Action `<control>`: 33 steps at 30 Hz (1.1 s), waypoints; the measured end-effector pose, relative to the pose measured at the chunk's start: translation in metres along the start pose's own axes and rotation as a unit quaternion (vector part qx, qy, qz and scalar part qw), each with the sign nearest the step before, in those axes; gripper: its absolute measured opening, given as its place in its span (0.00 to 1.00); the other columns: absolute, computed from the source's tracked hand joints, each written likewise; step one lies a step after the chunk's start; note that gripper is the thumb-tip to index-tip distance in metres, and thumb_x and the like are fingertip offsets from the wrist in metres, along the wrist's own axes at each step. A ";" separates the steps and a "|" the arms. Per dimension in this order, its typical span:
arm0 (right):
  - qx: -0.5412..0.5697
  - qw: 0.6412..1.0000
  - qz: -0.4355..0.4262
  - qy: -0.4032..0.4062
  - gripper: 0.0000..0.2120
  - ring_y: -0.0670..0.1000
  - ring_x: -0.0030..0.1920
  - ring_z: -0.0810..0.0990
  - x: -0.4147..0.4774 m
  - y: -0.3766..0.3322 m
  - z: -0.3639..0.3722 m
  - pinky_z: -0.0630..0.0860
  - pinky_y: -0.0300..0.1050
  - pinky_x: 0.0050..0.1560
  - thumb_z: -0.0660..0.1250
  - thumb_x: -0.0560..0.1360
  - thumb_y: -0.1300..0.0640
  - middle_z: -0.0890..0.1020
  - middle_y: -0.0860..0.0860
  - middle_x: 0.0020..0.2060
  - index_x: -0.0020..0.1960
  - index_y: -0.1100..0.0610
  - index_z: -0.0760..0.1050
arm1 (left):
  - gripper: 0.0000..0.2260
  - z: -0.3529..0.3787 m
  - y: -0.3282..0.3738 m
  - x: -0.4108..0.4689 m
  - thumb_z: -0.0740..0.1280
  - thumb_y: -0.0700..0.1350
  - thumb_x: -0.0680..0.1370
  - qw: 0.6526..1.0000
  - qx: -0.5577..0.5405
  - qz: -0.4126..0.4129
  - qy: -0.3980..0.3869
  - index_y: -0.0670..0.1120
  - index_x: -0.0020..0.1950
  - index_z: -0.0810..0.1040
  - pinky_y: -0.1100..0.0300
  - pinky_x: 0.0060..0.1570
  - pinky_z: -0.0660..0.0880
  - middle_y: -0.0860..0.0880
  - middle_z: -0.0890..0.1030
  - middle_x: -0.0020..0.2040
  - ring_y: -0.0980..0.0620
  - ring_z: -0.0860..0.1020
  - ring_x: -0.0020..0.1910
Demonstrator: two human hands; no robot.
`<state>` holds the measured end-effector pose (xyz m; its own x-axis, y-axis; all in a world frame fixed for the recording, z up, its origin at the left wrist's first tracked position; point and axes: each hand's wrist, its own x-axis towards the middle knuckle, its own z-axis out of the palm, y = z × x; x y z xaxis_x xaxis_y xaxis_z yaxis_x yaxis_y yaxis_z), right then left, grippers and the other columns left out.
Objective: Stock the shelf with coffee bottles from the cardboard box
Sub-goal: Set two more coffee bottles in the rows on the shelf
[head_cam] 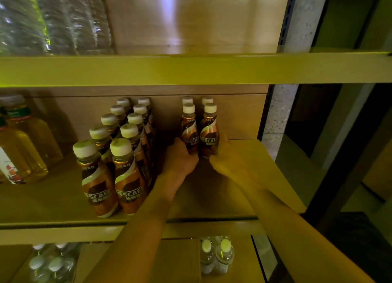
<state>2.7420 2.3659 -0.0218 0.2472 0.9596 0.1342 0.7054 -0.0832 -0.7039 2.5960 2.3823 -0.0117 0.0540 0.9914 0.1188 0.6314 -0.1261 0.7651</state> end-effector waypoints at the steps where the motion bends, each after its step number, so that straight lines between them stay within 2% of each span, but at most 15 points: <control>1: -0.063 0.998 -0.021 0.002 0.23 0.56 0.49 0.81 -0.008 0.001 -0.003 0.78 0.46 0.45 0.65 0.78 0.56 0.79 0.56 0.57 0.71 0.58 0.65 | 0.21 -0.001 0.000 -0.007 0.70 0.50 0.77 1.000 0.024 0.008 0.006 0.45 0.67 0.71 0.49 0.57 0.76 0.44 0.78 0.61 0.42 0.78 0.61; 3: -0.165 0.984 -0.062 0.020 0.20 0.57 0.55 0.79 -0.029 0.001 -0.010 0.77 0.50 0.53 0.60 0.80 0.47 0.79 0.54 0.59 0.68 0.54 0.68 | 0.19 -0.003 -0.001 -0.024 0.69 0.49 0.77 0.997 0.067 0.040 0.014 0.45 0.65 0.71 0.49 0.54 0.77 0.44 0.78 0.59 0.42 0.78 0.58; 5: -0.185 0.979 -0.077 0.036 0.20 0.55 0.58 0.78 -0.055 -0.002 -0.020 0.77 0.55 0.57 0.57 0.78 0.42 0.79 0.51 0.57 0.65 0.50 0.70 | 0.22 -0.005 -0.003 -0.045 0.68 0.49 0.77 0.991 0.115 0.069 -0.004 0.46 0.69 0.68 0.48 0.56 0.77 0.44 0.76 0.61 0.42 0.78 0.59; 7: -0.207 0.975 -0.079 0.030 0.20 0.55 0.61 0.76 -0.081 -0.005 -0.028 0.75 0.55 0.60 0.57 0.77 0.41 0.79 0.50 0.58 0.64 0.49 0.71 | 0.26 -0.007 -0.004 -0.068 0.68 0.52 0.77 0.983 0.157 0.091 -0.023 0.47 0.73 0.65 0.48 0.57 0.77 0.44 0.74 0.65 0.41 0.76 0.62; 9: -0.227 0.971 -0.077 0.020 0.21 0.55 0.65 0.74 -0.106 -0.007 -0.033 0.72 0.55 0.64 0.58 0.79 0.41 0.78 0.50 0.62 0.67 0.50 0.71 | 0.26 -0.011 -0.004 -0.091 0.66 0.56 0.77 0.976 0.181 0.114 -0.022 0.48 0.72 0.66 0.47 0.58 0.76 0.45 0.73 0.67 0.41 0.74 0.64; 12: -0.243 0.968 -0.069 0.003 0.24 0.54 0.70 0.69 -0.142 -0.011 -0.038 0.67 0.53 0.70 0.58 0.80 0.39 0.74 0.49 0.68 0.71 0.50 0.68 | 0.25 -0.023 -0.003 -0.121 0.63 0.58 0.79 0.974 0.202 0.103 -0.018 0.49 0.73 0.67 0.47 0.63 0.71 0.48 0.71 0.70 0.43 0.67 0.71; 17: -0.245 0.965 -0.088 0.015 0.24 0.52 0.69 0.71 -0.191 -0.019 -0.034 0.68 0.51 0.69 0.55 0.79 0.35 0.76 0.47 0.66 0.67 0.48 0.71 | 0.25 -0.048 -0.026 -0.164 0.63 0.58 0.79 0.970 0.198 0.138 0.028 0.49 0.73 0.71 0.53 0.67 0.68 0.49 0.72 0.71 0.46 0.68 0.72; 21: -0.227 0.966 -0.121 0.015 0.24 0.54 0.72 0.69 -0.223 -0.025 -0.019 0.66 0.52 0.72 0.57 0.80 0.36 0.75 0.49 0.69 0.69 0.49 0.72 | 0.21 -0.060 -0.050 -0.201 0.65 0.57 0.78 0.969 0.185 0.161 0.038 0.49 0.69 0.74 0.55 0.64 0.70 0.50 0.73 0.70 0.49 0.69 0.71; 27: -0.183 0.970 -0.163 -0.004 0.22 0.51 0.68 0.73 -0.272 -0.029 0.021 0.71 0.52 0.68 0.61 0.79 0.40 0.78 0.47 0.65 0.68 0.50 0.73 | 0.19 -0.076 -0.097 -0.246 0.70 0.55 0.77 0.969 0.157 0.180 0.063 0.51 0.65 0.78 0.57 0.61 0.71 0.53 0.77 0.66 0.51 0.73 0.68; 30: -0.186 0.968 -0.161 -0.052 0.24 0.53 0.71 0.70 -0.289 -0.022 0.050 0.70 0.52 0.69 0.61 0.79 0.40 0.77 0.49 0.67 0.70 0.51 0.72 | 0.20 -0.077 -0.132 -0.261 0.70 0.52 0.76 0.974 0.155 0.163 0.039 0.49 0.66 0.77 0.56 0.64 0.71 0.51 0.77 0.67 0.50 0.73 0.69; 33: -0.197 0.963 -0.142 -0.118 0.23 0.54 0.72 0.69 -0.304 -0.008 0.083 0.68 0.51 0.69 0.60 0.80 0.41 0.76 0.50 0.67 0.69 0.52 0.72 | 0.20 -0.070 -0.179 -0.273 0.68 0.52 0.77 0.980 0.148 0.128 -0.038 0.48 0.68 0.75 0.52 0.63 0.76 0.50 0.76 0.67 0.51 0.74 0.67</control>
<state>2.6066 2.0966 -0.1150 -0.1175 0.9892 0.0876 0.9313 0.1404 -0.3363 2.4141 2.1323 -0.1373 0.2911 0.9295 0.2267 0.7853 -0.3674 0.4983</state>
